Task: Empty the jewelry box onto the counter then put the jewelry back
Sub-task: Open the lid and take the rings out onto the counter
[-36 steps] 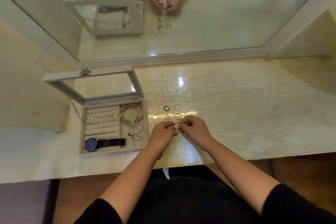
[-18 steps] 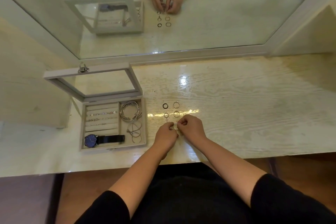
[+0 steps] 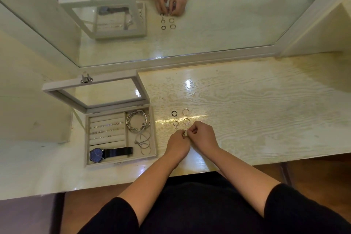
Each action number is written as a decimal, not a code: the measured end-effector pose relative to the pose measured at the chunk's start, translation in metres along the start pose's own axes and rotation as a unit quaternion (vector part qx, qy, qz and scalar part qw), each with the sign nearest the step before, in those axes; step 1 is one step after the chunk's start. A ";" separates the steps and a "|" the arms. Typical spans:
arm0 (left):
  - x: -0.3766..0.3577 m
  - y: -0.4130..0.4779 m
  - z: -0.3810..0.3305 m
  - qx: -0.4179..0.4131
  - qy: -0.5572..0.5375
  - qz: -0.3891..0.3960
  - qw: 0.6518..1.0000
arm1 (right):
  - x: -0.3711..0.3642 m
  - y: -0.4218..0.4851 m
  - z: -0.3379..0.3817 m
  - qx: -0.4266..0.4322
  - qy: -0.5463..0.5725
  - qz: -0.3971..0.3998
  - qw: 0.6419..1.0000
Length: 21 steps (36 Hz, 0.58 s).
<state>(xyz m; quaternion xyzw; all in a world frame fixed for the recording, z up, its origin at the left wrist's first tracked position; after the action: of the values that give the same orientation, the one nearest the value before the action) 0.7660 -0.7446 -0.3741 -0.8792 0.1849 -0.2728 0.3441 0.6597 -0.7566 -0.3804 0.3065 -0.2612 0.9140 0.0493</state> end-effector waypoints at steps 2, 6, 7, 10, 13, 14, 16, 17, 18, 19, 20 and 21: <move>-0.001 0.002 0.001 0.005 0.007 0.005 1.000 | 0.001 0.000 0.000 -0.002 0.001 -0.002 1.000; -0.003 0.006 0.002 0.014 0.016 0.007 1.000 | 0.002 0.001 -0.002 -0.012 0.000 -0.007 1.000; -0.003 0.006 0.001 0.012 0.016 0.010 1.000 | 0.002 0.001 -0.002 -0.014 -0.001 -0.007 1.000; -0.002 0.007 0.000 0.012 0.014 0.011 1.000 | 0.002 0.002 -0.003 -0.021 -0.001 -0.007 1.000; -0.001 0.006 -0.001 0.021 0.014 0.013 1.000 | 0.001 0.003 -0.004 -0.025 -0.006 -0.007 1.000; -0.001 0.005 -0.002 0.020 0.015 0.012 1.000 | 0.001 0.003 -0.004 -0.027 -0.007 -0.006 1.000; -0.001 0.006 -0.003 0.016 0.019 0.010 1.000 | 0.001 0.003 -0.004 -0.027 -0.008 -0.004 1.000; -0.001 0.006 -0.003 0.013 0.019 0.009 1.000 | 0.000 0.003 -0.004 -0.028 -0.009 -0.002 1.000; -0.001 0.007 -0.003 0.012 0.018 0.010 1.000 | 0.000 0.003 -0.004 -0.028 -0.011 -0.002 1.000; -0.001 0.007 -0.002 0.011 0.017 0.010 1.000 | 0.000 0.003 -0.004 -0.029 -0.011 -0.001 1.000; -0.001 0.007 -0.002 0.013 0.014 0.010 1.000 | 0.000 0.003 -0.004 -0.029 -0.012 -0.001 1.000; -0.001 0.007 -0.001 0.016 0.010 0.011 1.000 | 0.000 0.003 -0.004 -0.029 -0.012 0.001 1.000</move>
<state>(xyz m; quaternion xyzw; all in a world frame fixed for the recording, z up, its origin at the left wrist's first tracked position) 0.7636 -0.7500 -0.3790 -0.8686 0.1940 -0.2808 0.3591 0.6568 -0.7571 -0.3847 0.3156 -0.2882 0.9024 0.0544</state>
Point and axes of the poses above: each hand's wrist, its own y-axis towards the middle knuckle, its own x-axis out of the back of the hand, z = x × y, the point moved 10 cm from there along y, towards the middle knuckle, and after that the axes turned 2 degrees about y, right-handed, at the moved point
